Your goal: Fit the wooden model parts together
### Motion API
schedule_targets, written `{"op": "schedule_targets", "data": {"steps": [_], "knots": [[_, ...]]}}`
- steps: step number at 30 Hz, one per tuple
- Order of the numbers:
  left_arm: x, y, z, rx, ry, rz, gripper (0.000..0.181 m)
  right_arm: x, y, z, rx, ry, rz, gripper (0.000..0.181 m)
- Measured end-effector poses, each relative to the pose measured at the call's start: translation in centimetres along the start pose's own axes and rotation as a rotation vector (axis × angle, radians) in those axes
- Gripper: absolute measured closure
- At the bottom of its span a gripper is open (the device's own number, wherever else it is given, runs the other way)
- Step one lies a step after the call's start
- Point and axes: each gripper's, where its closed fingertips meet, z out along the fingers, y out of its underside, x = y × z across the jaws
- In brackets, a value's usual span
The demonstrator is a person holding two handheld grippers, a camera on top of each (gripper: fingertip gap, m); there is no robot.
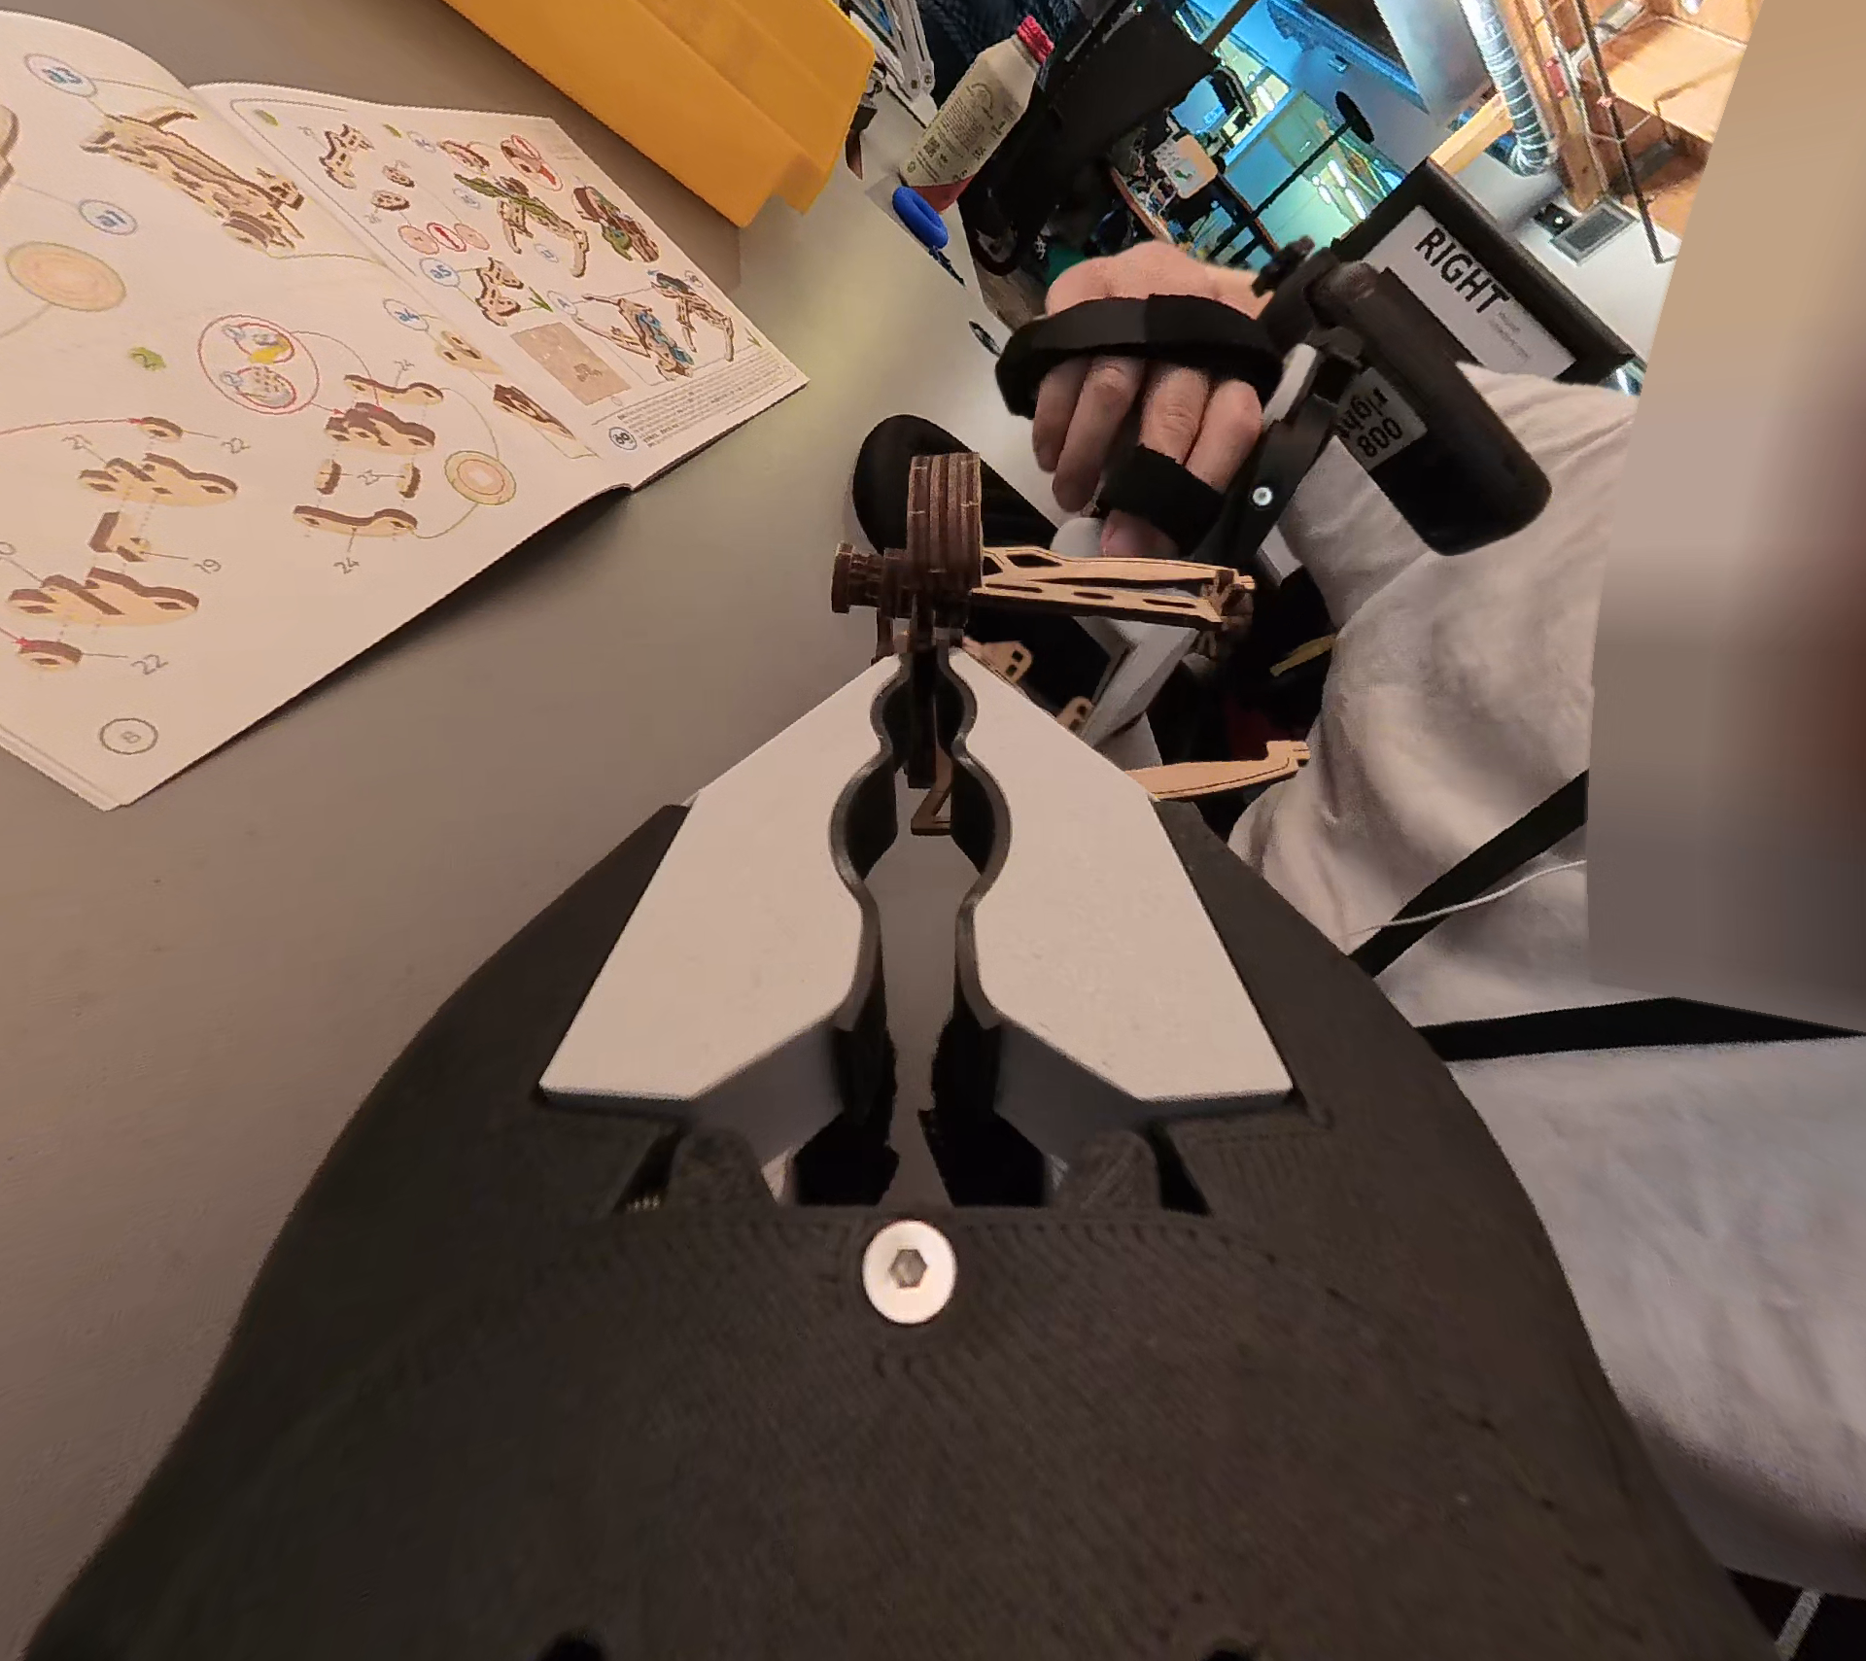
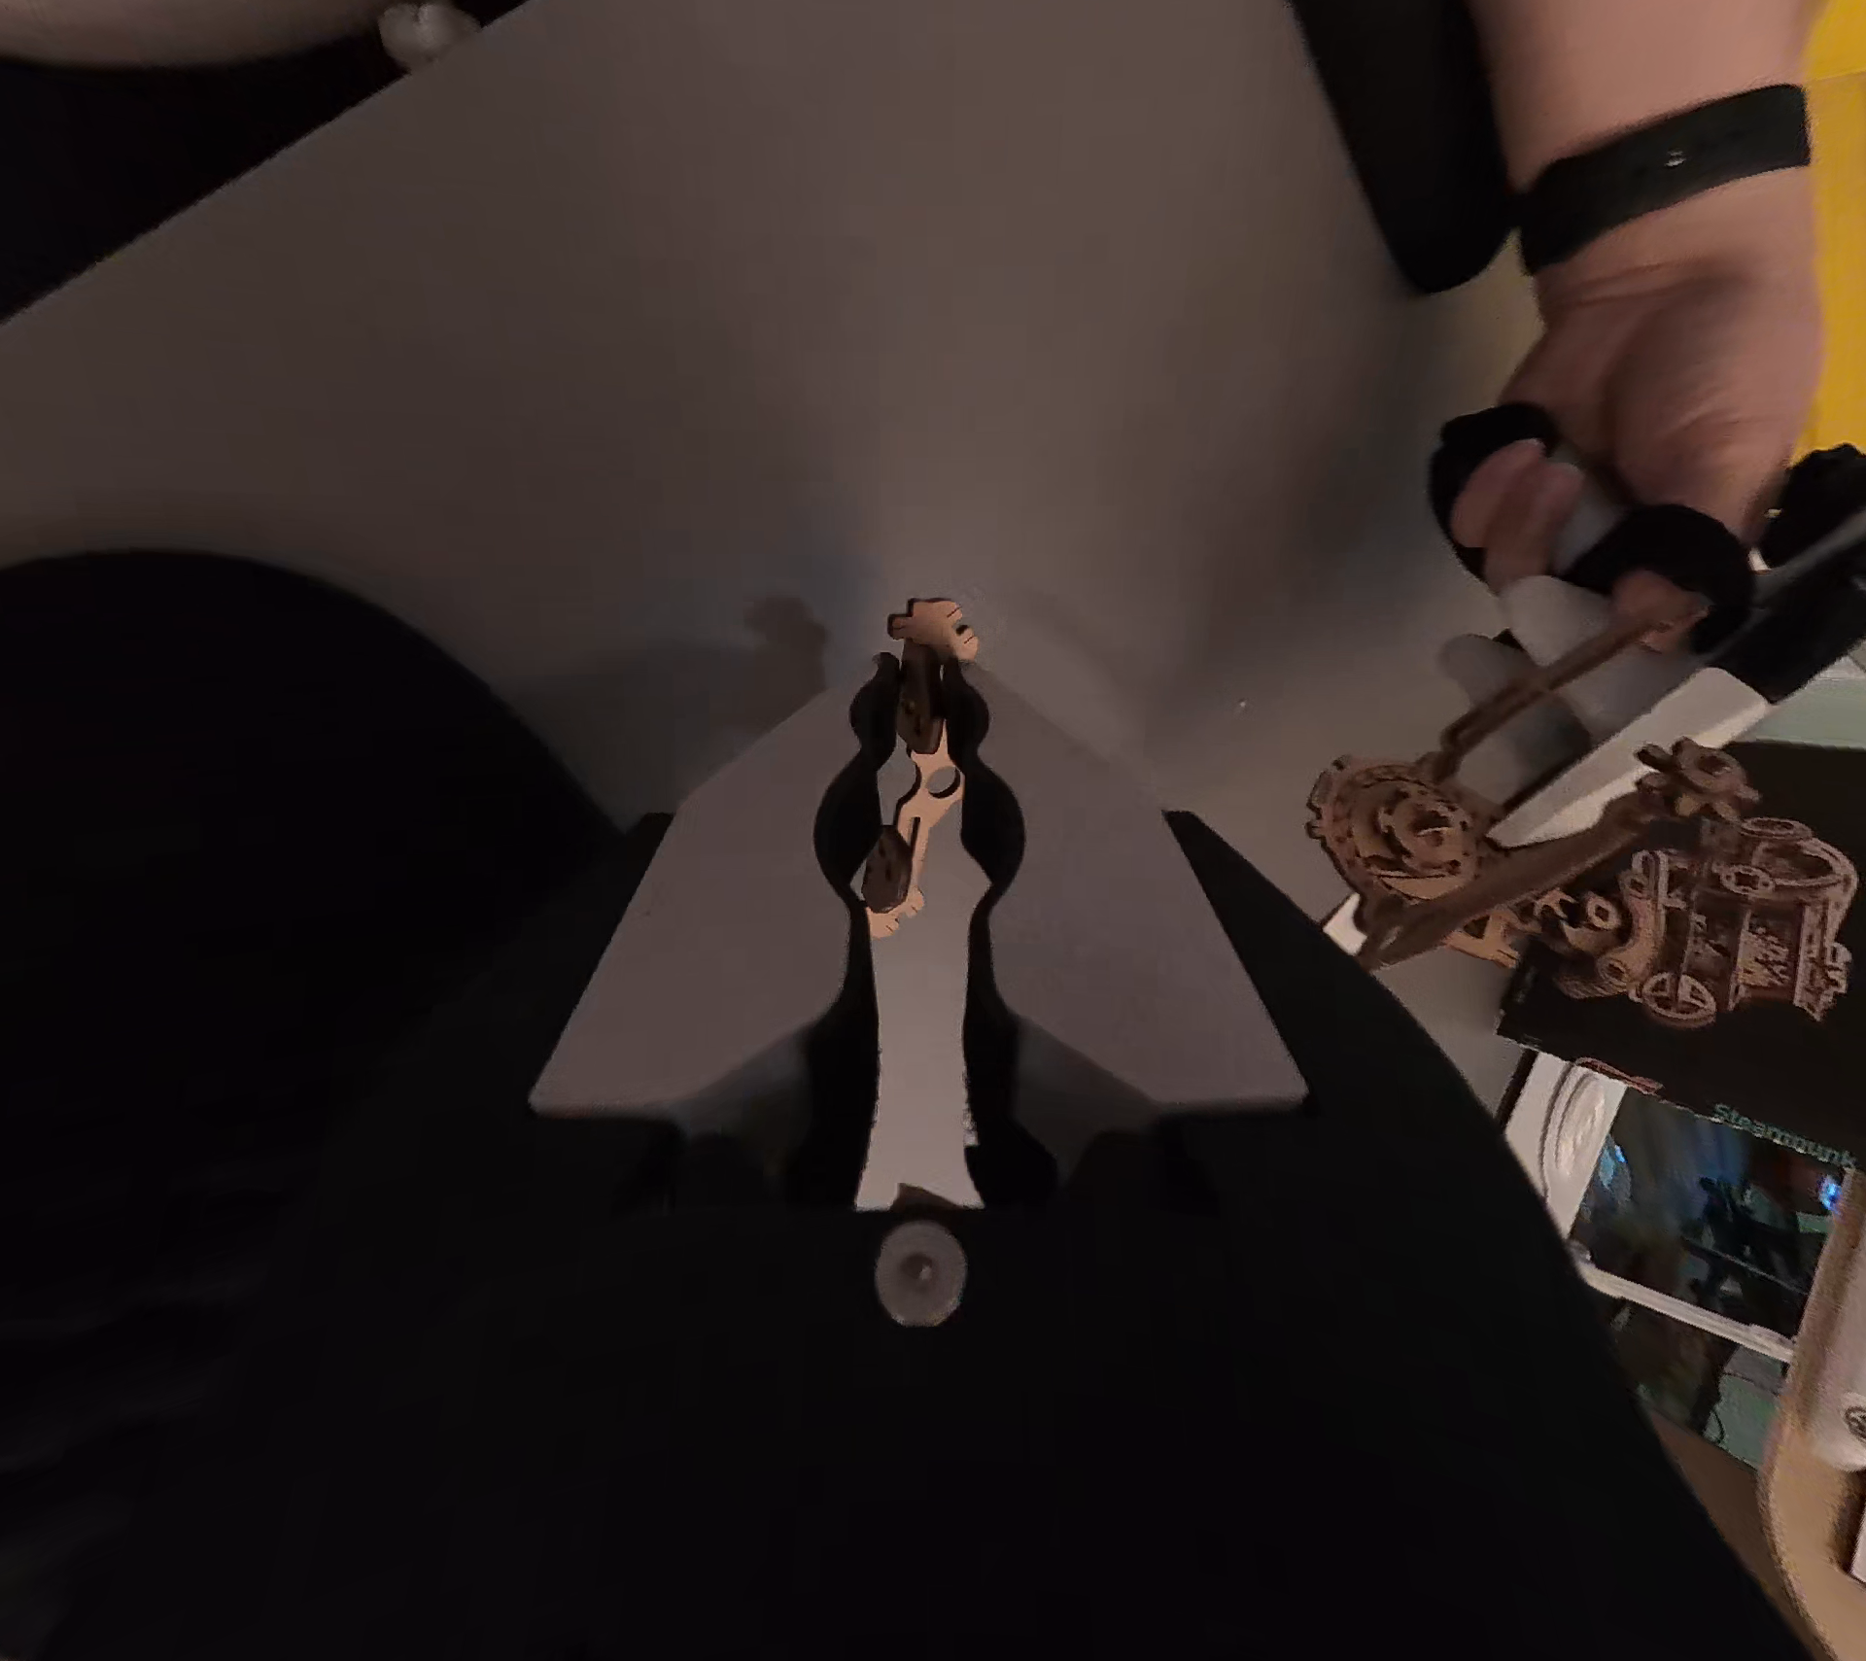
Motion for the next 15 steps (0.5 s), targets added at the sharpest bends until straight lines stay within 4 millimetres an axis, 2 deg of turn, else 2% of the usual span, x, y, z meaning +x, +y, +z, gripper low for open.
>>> {"op": "schedule_targets", "data": {"steps": [3, 5, 8, 10, 12, 13, 15], "knots": [[0.0, 0.0, 0.0, -0.003, -0.002, 0.005, 0.181, -0.4, 0.3, 0.2, -0.028, 0.0, 0.009, 0.172], [0.1, -0.1, 0.0, 0.0, 0.001, 0.006, 0.181, 0.3, 1.1, 0.2, -0.089, 0.073, 0.026, 0.165], [0.4, -0.3, -0.1, 0.009, 0.009, 0.008, 0.181, 1.1, 1.8, -1.0, -0.148, 0.168, 0.158, 0.16], [0.6, -0.6, -0.2, 0.02, 0.006, 0.013, 0.181, 1.7, 2.1, -2.6, -0.151, 0.244, 0.453, 0.158], [0.7, -0.9, -0.3, 0.037, 0.003, 0.009, 0.181, 2.7, 4.3, -4.6, -0.208, 0.405, 0.899, 0.158], [0.9, -1.1, -0.3, 0.044, 0.009, 0.007, 0.181, 2.3, 4.9, -5.2, -0.214, 0.44, 1.131, 0.158], [1.2, -1.3, -0.4, 0.046, 0.011, 0.015, 0.181, 2.1, 3.8, -5.5, -0.069, 0.42, 1.52, 0.157]]}}
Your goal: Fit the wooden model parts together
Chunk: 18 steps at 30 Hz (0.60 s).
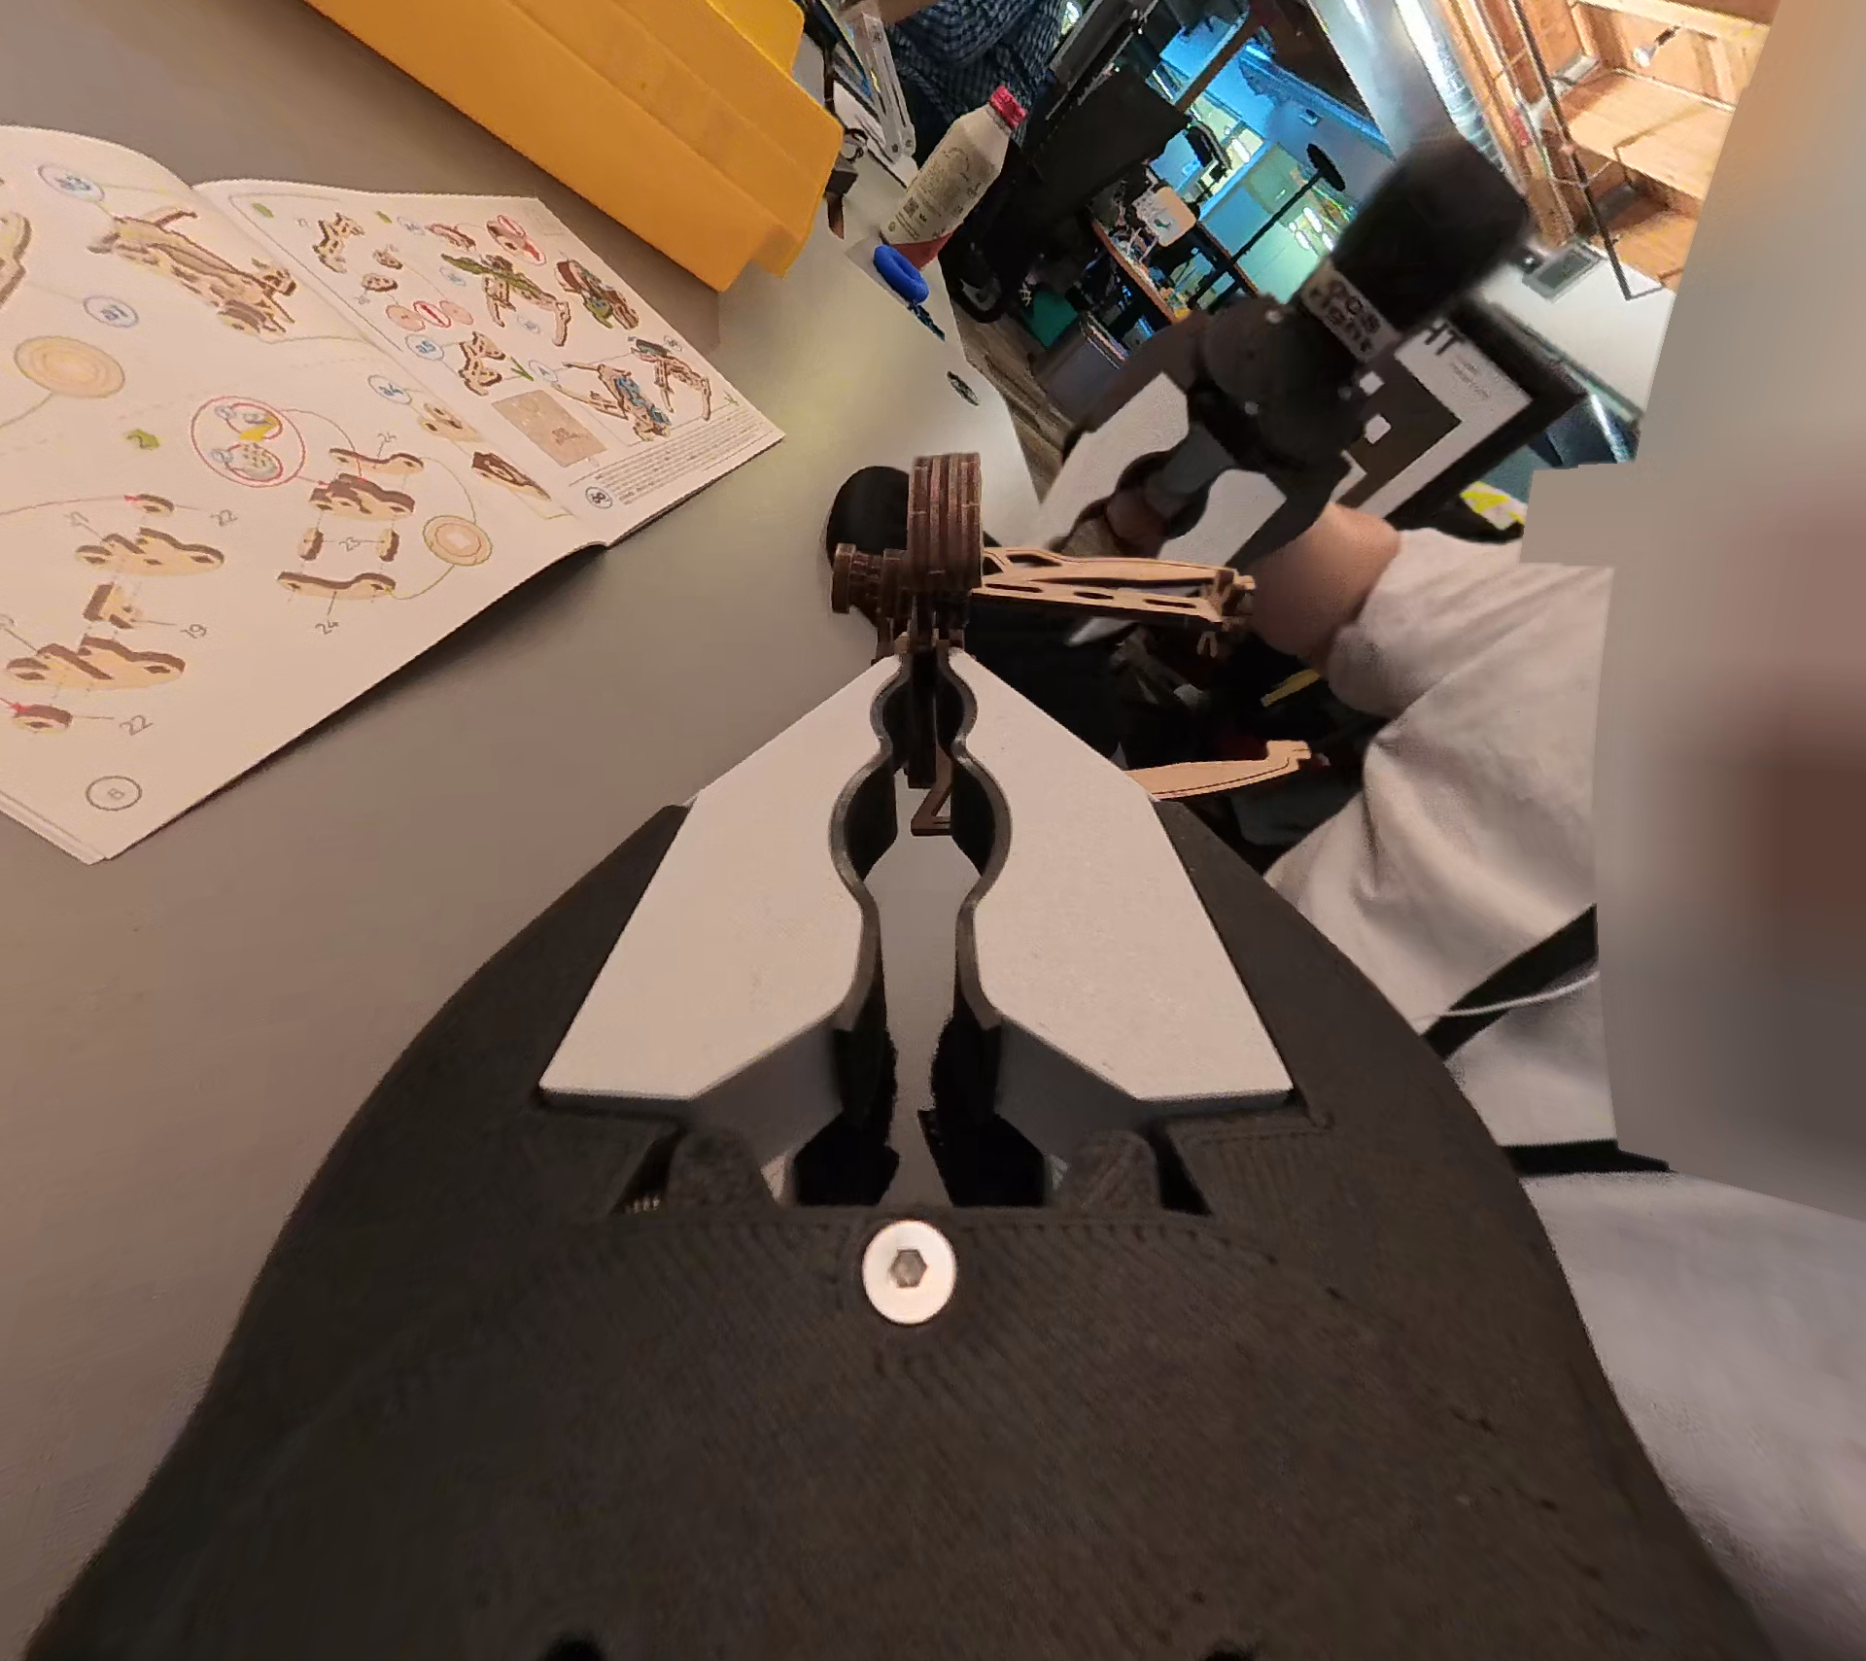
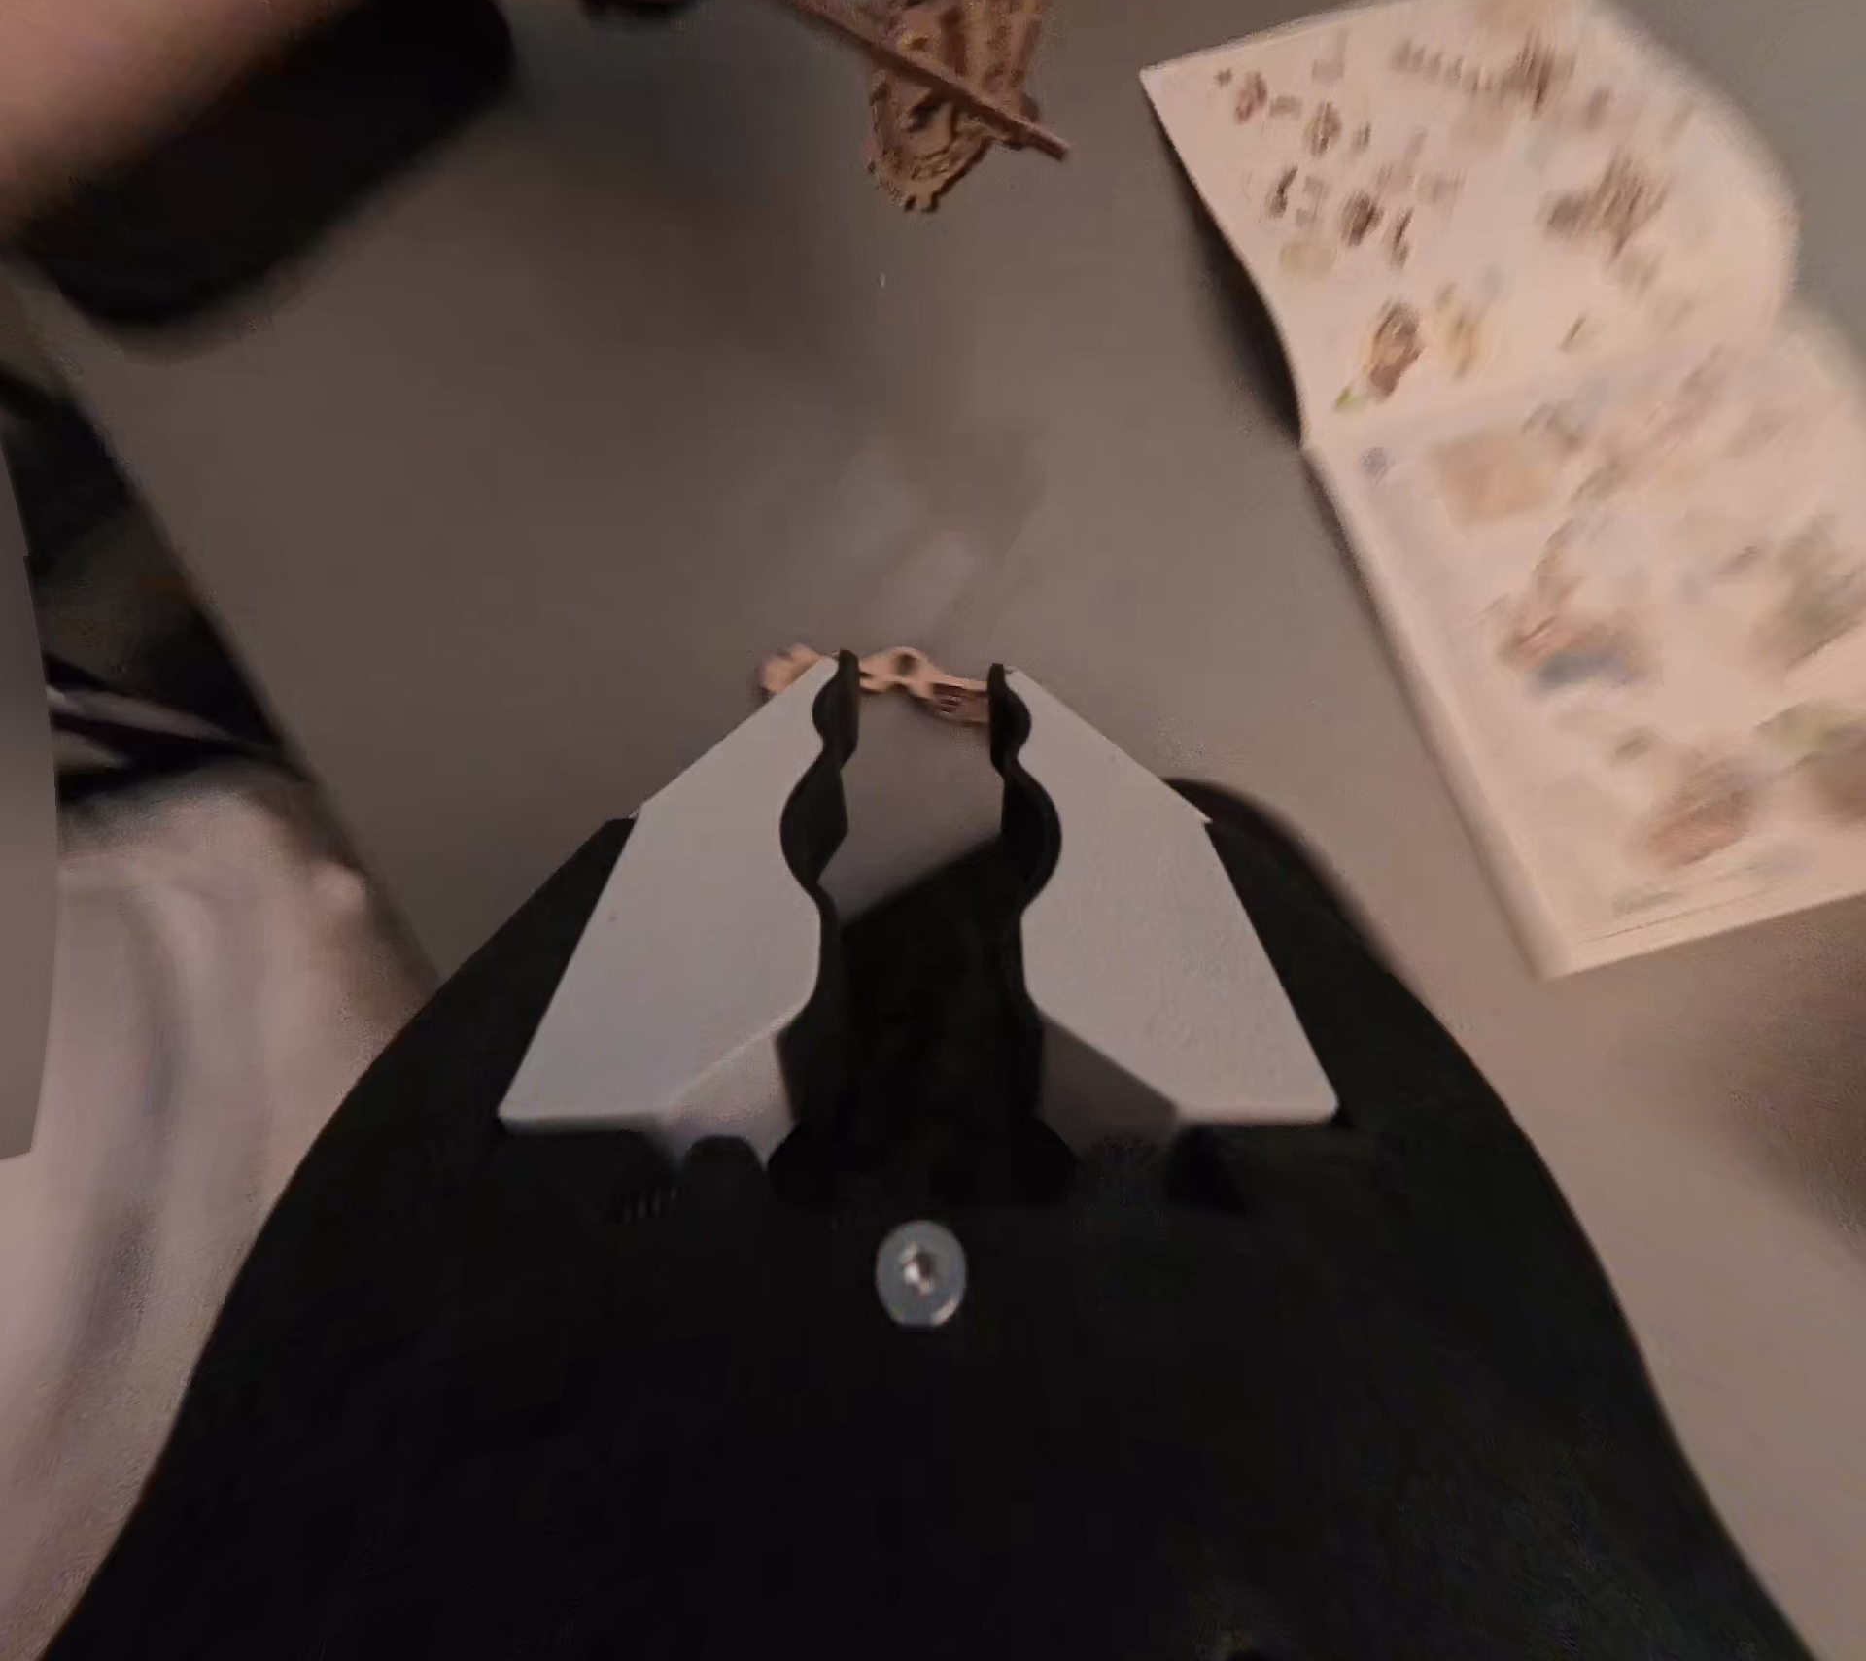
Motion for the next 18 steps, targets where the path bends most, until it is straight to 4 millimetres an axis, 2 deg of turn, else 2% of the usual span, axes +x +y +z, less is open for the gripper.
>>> {"op": "schedule_targets", "data": {"steps": [2, 3, 6, 9, 13, 14, 18], "knots": [[0.4, -0.2, 0.0, 0.001, 0.002, 0.019, 0.181, -1.1, -0.8, -0.1, 0.047, -0.082, 0.274, 0.154], [0.6, -0.4, 0.0, 0.008, 0.002, 0.025, 0.181, -1.0, -0.4, 0.4, 0.013, -0.078, 0.357, 0.143], [1.4, -0.6, 0.1, 0.017, 0.021, 0.023, 0.181, -0.6, 2.2, 2.2, -0.158, -0.033, 0.437, 0.127], [1.8, -0.5, 0.4, 0.005, 0.026, 0.035, 0.181, -0.5, 3.3, 3.6, -0.255, -0.04, 0.501, 0.121], [2.1, -0.4, 0.6, -0.004, 0.039, 0.035, 0.181, -0.7, 2.4, 5.3, -0.278, -0.111, 0.529, 0.122], [2.2, -0.5, 0.6, -0.003, 0.042, 0.038, 0.181, -0.8, 1.9, 5.9, -0.28, -0.139, 0.512, 0.126], [2.5, -0.9, 0.3, 0.018, 0.051, 0.042, 0.181, -3.4, -0.9, 8.4, -0.255, -0.388, 0.384, 0.128]]}}
